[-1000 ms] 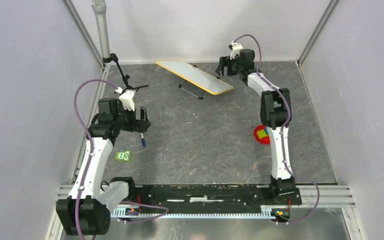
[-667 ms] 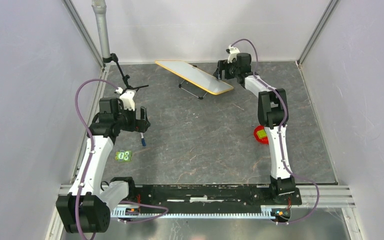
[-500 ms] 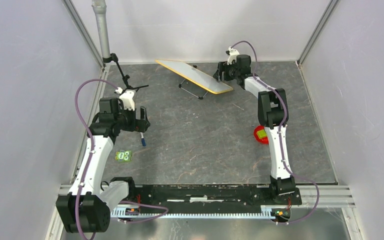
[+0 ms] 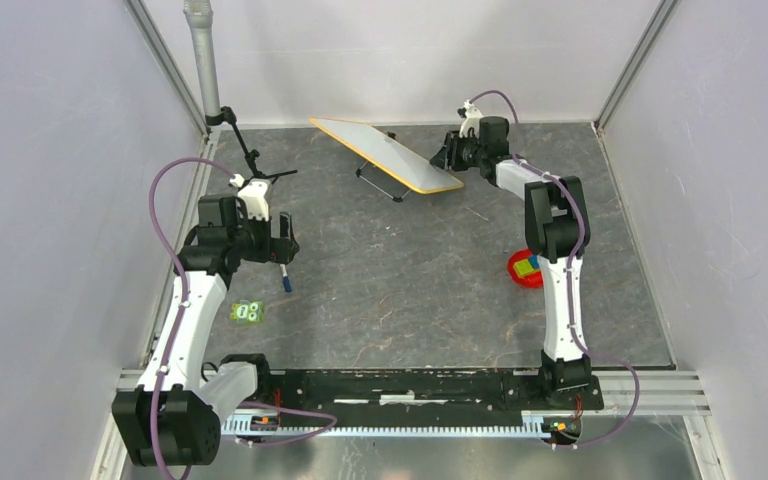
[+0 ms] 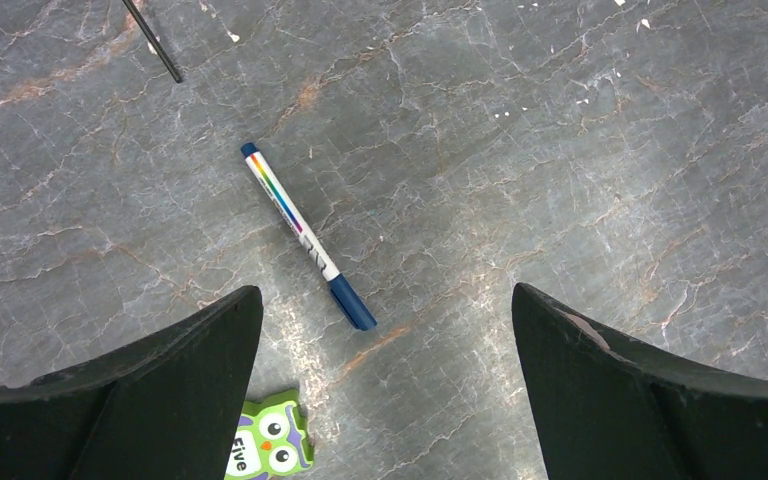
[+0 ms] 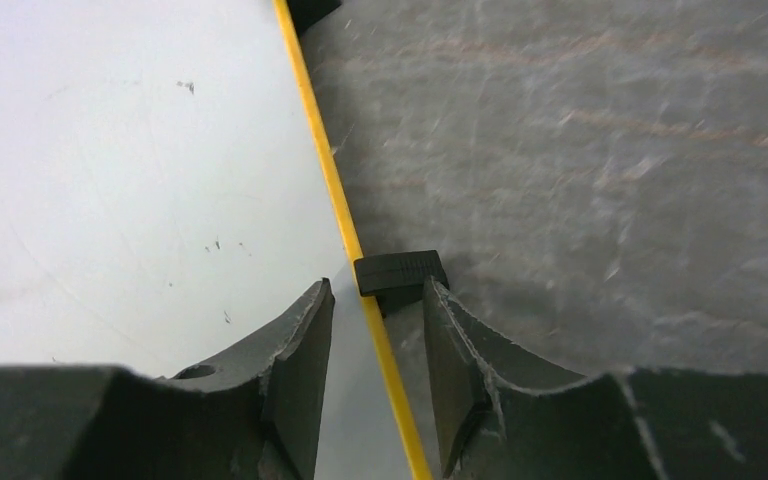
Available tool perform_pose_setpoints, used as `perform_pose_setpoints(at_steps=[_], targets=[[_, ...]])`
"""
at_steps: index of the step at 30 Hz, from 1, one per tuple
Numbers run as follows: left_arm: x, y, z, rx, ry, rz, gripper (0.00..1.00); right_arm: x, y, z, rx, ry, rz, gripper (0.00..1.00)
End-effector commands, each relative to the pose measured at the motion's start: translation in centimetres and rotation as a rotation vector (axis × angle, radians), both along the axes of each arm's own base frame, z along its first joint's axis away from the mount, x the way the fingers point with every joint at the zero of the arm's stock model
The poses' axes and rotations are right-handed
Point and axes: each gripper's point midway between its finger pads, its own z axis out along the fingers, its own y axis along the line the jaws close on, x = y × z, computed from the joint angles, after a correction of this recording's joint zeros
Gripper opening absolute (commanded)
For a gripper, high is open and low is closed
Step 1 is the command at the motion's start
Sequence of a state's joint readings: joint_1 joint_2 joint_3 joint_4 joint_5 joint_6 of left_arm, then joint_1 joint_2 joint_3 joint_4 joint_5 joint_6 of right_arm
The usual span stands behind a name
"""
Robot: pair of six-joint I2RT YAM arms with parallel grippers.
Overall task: Write a sentence on the whiteboard
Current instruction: Adjust the whiteboard stand at the center of the board.
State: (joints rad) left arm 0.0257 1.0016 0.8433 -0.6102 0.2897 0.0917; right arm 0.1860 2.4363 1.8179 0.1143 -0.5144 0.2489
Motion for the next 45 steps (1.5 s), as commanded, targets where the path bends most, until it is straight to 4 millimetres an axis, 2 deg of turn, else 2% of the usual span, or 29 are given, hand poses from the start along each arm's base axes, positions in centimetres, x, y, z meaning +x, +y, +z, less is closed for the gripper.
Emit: perform_pose_setpoints(at_steps=[1,8,10,15,18,23,28,34,37,42,45], targets=[[0.8,-0.1,1.5,-0.026,-0.058,0.028,1.00,-6.0,2.8,-1.8,0.062,0.182,0.115,0.44],[0.7,-0.1,1.6,-0.027,-0.060,0.029,1.00,-10.1,3.3,-3.2,0.053,0.240,0.147,0.41],[0.7,-0.2,1.6,-0.029,-0.059,0.028,1.00,-11.8,3.6,-3.6,0.058,0.265,0.166,0.40],[0.7,-0.3,1.6,-0.035,-0.059,0.024,1.00,-15.8,4.6,-3.2,0.067,0.282,0.233,0.40],[0.7,-0.4,1.6,-0.038,-0.057,0.018,1.00,-16.8,4.6,-2.3,0.058,0.261,0.278,0.41],[0.7,-0.5,1.6,-0.041,-0.059,0.012,1.00,-14.8,2.9,0.8,-0.040,0.080,0.346,0.46],[0.6,-0.9,1.5,-0.049,-0.058,-0.021,1.00,-12.3,1.5,2.3,-0.291,-0.176,0.549,0.52],[0.0,-2.0,1.5,-0.071,-0.061,-0.101,1.00,-11.8,1.6,3.3,-0.434,-0.415,0.783,0.53],[-0.5,-2.7,1.4,-0.087,-0.045,-0.149,1.00,-11.9,1.8,3.4,-0.497,-0.548,0.891,0.51],[-0.6,-2.7,1.5,-0.086,-0.047,-0.155,1.00,-12.4,2.0,1.8,-0.611,-0.635,1.054,0.51],[-0.6,-2.7,1.5,-0.084,-0.048,-0.159,1.00,-12.1,2.4,1.5,-0.629,-0.669,1.066,0.52]])
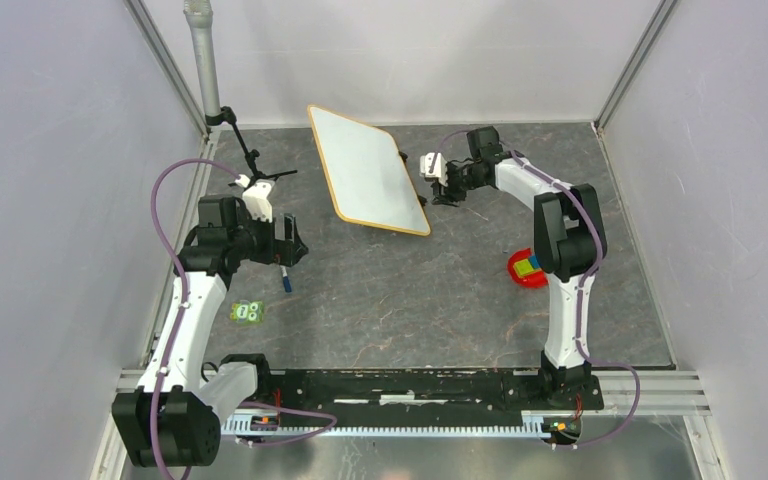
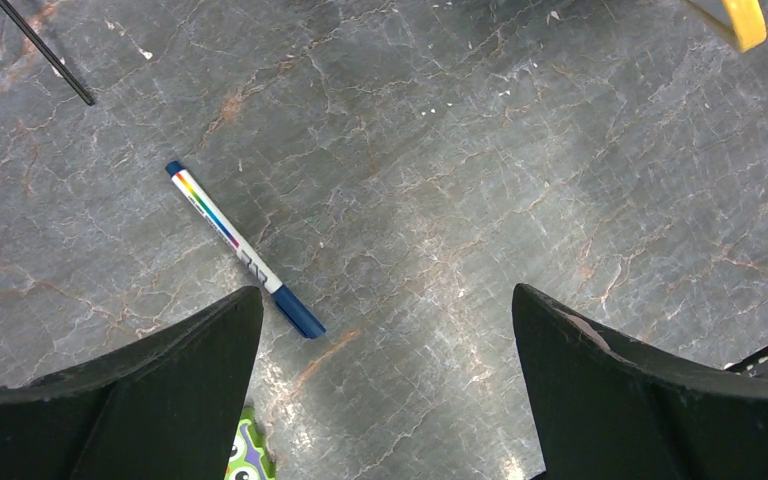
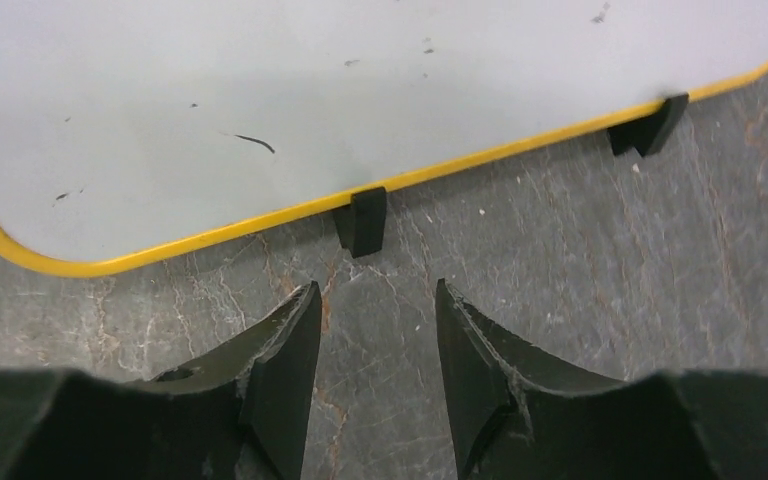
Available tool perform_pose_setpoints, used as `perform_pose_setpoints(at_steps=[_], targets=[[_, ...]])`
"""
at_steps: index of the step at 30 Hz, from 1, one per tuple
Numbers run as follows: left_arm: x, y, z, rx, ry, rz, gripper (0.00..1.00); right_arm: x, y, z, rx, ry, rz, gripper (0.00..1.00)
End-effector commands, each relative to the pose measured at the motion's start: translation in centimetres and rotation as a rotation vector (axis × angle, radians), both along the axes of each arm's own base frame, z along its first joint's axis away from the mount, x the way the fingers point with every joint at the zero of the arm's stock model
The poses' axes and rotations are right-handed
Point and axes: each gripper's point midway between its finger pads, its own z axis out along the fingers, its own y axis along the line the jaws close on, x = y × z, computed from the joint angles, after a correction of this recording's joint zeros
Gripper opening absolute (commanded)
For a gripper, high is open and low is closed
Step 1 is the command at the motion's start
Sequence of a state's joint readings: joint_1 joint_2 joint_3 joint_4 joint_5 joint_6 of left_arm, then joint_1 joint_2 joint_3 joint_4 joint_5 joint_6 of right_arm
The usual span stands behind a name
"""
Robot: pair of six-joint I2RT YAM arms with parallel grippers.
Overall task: Write a sentence on the whiteboard
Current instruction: Adjust the whiteboard stand at the center of the board.
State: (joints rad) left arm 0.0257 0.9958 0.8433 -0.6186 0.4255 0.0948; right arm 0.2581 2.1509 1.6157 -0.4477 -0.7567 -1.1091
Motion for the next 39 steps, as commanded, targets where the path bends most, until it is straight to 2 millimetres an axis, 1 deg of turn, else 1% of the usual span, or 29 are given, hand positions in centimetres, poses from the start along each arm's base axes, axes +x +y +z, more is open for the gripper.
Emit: perform_pose_setpoints(at_steps=[1,8,13,17,21,23,25,26,27,31,33,34,35,37,39], targets=[[0.1,-0.5,0.8,0.006,-0.049,-0.058,1.00,0.4,1.3,0.0,-0.045,-0.145,0.165,0.52],[0.0,-0.6,0.8,0.000,-0.042,-0.065,1.00,0.3,3.4,-2.3,-0.065,-0.130,0.233,0.50],[-0.1,-0.4,0.5,0.012,-0.041,-0.058,1.00,0.4,4.4,-2.9,-0.070,-0.139,0.256,0.49],[0.0,-0.3,0.6,0.017,-0.042,-0.055,1.00,-0.4,4.4,-3.3,-0.090,-0.132,0.282,0.43],[0.1,-0.3,0.6,0.015,-0.039,-0.052,1.00,-1.9,3.7,-3.6,-0.119,-0.086,0.291,0.34],[0.2,-0.2,0.8,0.011,-0.038,-0.040,1.00,-3.2,3.3,-3.8,-0.132,-0.046,0.285,0.28],[0.4,0.0,1.2,0.006,-0.040,-0.009,1.00,-4.9,2.9,-3.8,-0.150,-0.005,0.271,0.15],[0.4,0.0,1.6,0.004,-0.048,-0.001,1.00,-5.4,2.6,-3.8,-0.162,0.003,0.243,0.12],[0.4,0.1,1.8,0.004,-0.058,0.007,1.00,-6.4,2.3,-3.6,-0.158,0.013,0.223,0.10],[0.1,-0.1,2.9,-0.006,-0.097,0.003,1.00,-11.2,1.5,-3.3,-0.159,0.028,0.241,0.07],[-0.1,-0.1,3.2,-0.006,-0.108,0.002,1.00,-13.9,1.1,-3.6,-0.183,0.054,0.273,0.06],[-0.1,-0.1,3.4,-0.005,-0.113,0.003,1.00,-15.0,0.9,-3.8,-0.192,0.071,0.281,0.04],[-0.2,-0.1,3.6,-0.005,-0.120,0.003,1.00,-15.9,0.7,-4.1,-0.200,0.095,0.266,0.03],[-0.3,0.0,3.9,-0.007,-0.130,0.011,1.00,-16.8,0.7,-4.3,-0.207,0.150,0.186,0.00],[-0.3,0.2,4.5,-0.005,-0.144,0.025,1.00,-18.4,0.8,-4.2,-0.192,0.218,0.158,0.00]])
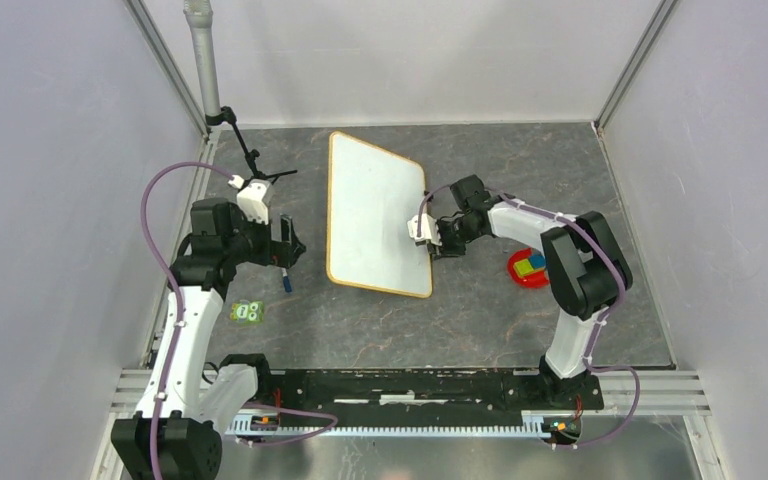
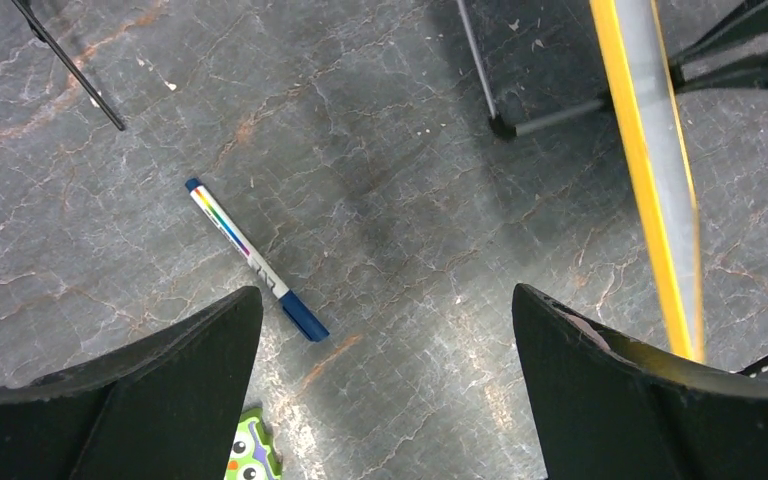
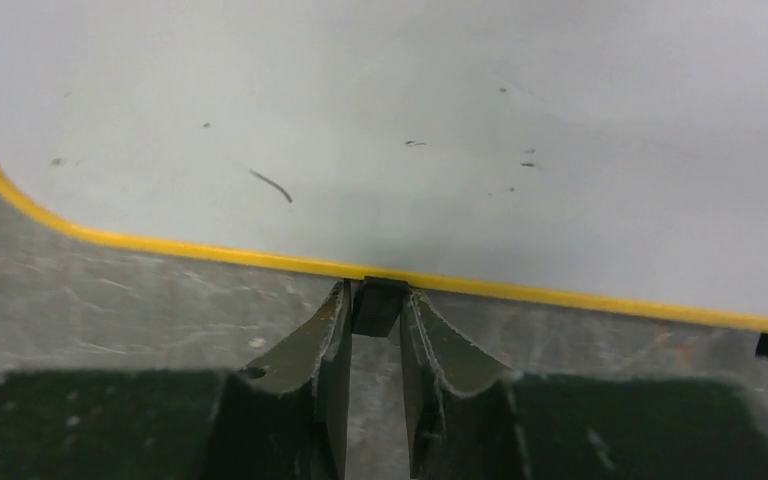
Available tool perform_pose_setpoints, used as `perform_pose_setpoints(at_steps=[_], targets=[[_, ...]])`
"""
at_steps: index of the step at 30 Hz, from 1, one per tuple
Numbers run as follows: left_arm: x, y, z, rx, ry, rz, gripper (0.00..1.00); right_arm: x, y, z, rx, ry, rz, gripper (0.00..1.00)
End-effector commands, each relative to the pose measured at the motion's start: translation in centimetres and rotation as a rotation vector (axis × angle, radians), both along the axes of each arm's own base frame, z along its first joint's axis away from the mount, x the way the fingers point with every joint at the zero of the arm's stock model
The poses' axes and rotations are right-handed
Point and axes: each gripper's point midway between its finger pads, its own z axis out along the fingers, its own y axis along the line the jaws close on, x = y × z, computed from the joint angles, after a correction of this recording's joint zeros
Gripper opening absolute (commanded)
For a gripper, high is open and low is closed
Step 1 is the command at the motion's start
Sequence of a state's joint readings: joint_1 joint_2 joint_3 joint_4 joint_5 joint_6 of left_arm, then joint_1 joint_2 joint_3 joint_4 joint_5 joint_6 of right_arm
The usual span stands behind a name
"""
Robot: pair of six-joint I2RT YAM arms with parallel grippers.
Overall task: Write a sentence on the whiteboard
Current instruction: Adjust the whiteboard stand at the center of the board.
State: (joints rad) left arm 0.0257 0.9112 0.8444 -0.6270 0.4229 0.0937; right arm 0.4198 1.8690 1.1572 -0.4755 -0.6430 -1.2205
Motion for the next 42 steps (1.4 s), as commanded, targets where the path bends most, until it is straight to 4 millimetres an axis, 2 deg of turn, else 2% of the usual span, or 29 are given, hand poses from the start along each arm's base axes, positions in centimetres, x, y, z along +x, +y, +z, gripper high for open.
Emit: perform_pose_setpoints(at_steps=[1,7,16,18,22,26,28,32,37,42], targets=[[0.3,0.2,2.6,-0.007,-0.072,0.029,1.00,-5.0,0.0,-0.5,-0.019,0.166,-0.062,0.00],[0.7,1.3,4.1,0.015,-0.090,0.105,1.00,-8.4,-0.1,-0.1,0.037,0.257,-0.204,0.00],[1.0,1.2,5.9,-0.004,-0.094,0.117,1.00,-13.8,-0.3,-0.4,0.039,0.332,-0.268,0.01],[1.0,1.1,6.2,-0.011,-0.098,0.116,1.00,-14.6,-0.2,-0.5,0.048,0.334,-0.285,0.12],[0.8,0.8,6.4,-0.021,-0.102,0.101,1.00,-16.4,0.1,-0.7,0.057,0.380,-0.291,0.41],[0.7,0.6,6.6,-0.027,-0.104,0.091,1.00,-18.2,0.8,-0.3,0.076,0.415,-0.248,0.59],[0.6,0.6,6.7,-0.030,-0.106,0.089,1.00,-19.0,1.2,0.1,0.097,0.405,-0.215,0.64],[0.5,0.5,6.8,-0.033,-0.110,0.085,1.00,-20.5,2.1,0.9,0.146,0.379,-0.148,0.66],[0.6,0.5,6.9,-0.033,-0.112,0.085,1.00,-23.0,3.1,0.9,0.139,0.381,-0.065,0.64],[0.6,0.3,6.8,-0.061,-0.093,0.098,1.00,-24.2,4.6,1.2,0.160,0.365,-0.031,0.66]])
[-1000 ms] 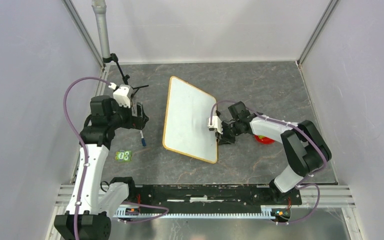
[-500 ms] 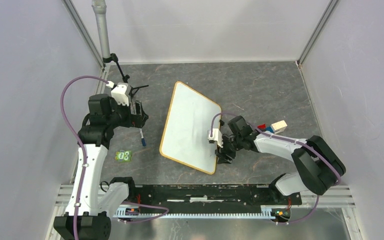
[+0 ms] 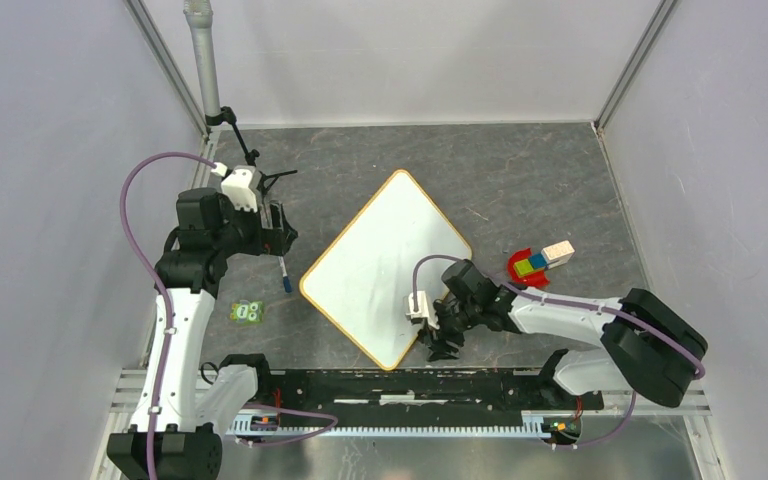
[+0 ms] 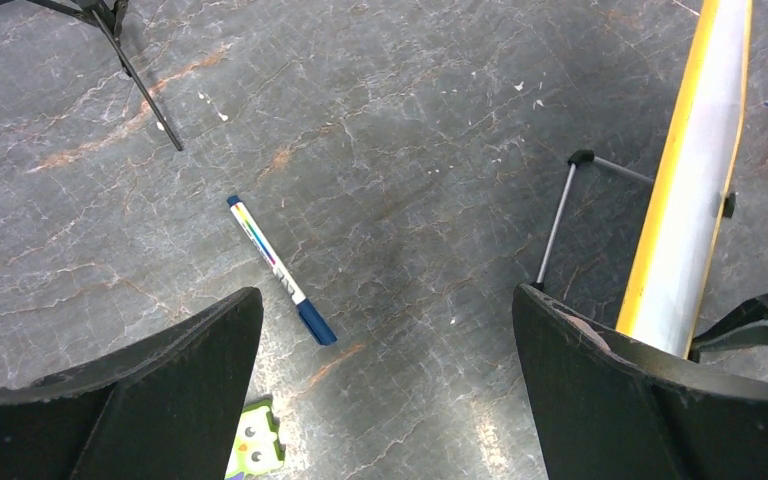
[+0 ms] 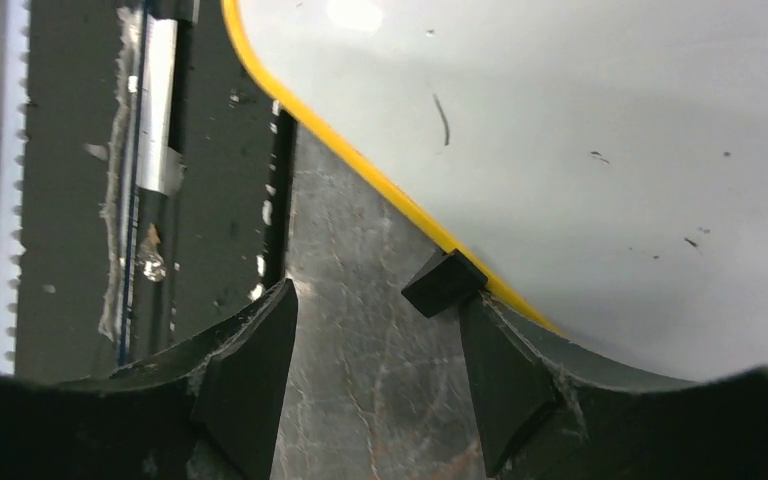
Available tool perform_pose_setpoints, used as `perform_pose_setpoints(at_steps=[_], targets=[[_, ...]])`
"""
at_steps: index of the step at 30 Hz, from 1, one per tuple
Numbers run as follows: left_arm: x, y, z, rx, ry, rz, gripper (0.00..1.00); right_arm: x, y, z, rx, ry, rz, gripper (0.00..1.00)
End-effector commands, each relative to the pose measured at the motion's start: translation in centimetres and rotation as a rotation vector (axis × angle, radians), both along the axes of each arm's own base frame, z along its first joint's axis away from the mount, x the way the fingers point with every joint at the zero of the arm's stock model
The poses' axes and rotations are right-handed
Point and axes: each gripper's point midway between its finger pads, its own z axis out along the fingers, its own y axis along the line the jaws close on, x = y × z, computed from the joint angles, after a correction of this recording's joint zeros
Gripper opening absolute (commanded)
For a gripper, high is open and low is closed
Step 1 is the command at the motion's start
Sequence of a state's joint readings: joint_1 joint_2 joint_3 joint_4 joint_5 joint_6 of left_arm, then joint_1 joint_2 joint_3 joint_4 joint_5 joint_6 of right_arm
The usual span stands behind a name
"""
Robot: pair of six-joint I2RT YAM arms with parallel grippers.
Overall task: Write a sentence on the whiteboard
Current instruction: Adjust the whiteboard stand at the center of the board.
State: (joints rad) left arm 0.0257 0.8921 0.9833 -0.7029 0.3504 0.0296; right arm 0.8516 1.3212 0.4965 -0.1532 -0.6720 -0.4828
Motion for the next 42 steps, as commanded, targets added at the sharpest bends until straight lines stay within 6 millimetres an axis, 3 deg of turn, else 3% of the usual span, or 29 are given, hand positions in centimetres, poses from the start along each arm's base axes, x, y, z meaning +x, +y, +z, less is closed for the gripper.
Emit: perform_pose_setpoints(at_steps=[1,5,11,19,27,34,38,42], targets=[[0.3,-0.7,2.1,-0.060,-0.035,0.001,1.00,-0.9,2.4,1.6,0.089,-0.013,0.032,0.66],[0.4,-0.8,2.0,-0.067,-0.029,0.003,1.00,-0.8,4.3,2.3,0.114,-0.016,0.042,0.68],[0.6,-0.2,1.9,-0.055,-0.003,0.043,1.00,1.2,6.7,2.9,0.129,-0.069,0.003,0.69],[1.1,0.8,1.3,-0.035,0.037,0.082,1.00,4.5,6.1,1.6,0.088,-0.179,-0.150,0.65],[1.4,1.4,1.2,-0.037,0.038,0.117,1.00,6.0,2.5,3.4,0.095,-0.197,-0.252,0.57],[1.8,1.7,2.0,-0.060,0.011,0.165,1.00,6.7,-1.0,2.6,-0.025,-0.150,-0.393,0.52],[1.8,2.2,1.9,-0.056,0.012,0.197,1.00,8.8,-2.7,2.7,-0.128,-0.191,-0.534,0.40],[1.7,2.7,2.1,-0.049,-0.006,0.234,1.00,9.3,-3.9,2.7,-0.188,-0.187,-0.626,0.37]])
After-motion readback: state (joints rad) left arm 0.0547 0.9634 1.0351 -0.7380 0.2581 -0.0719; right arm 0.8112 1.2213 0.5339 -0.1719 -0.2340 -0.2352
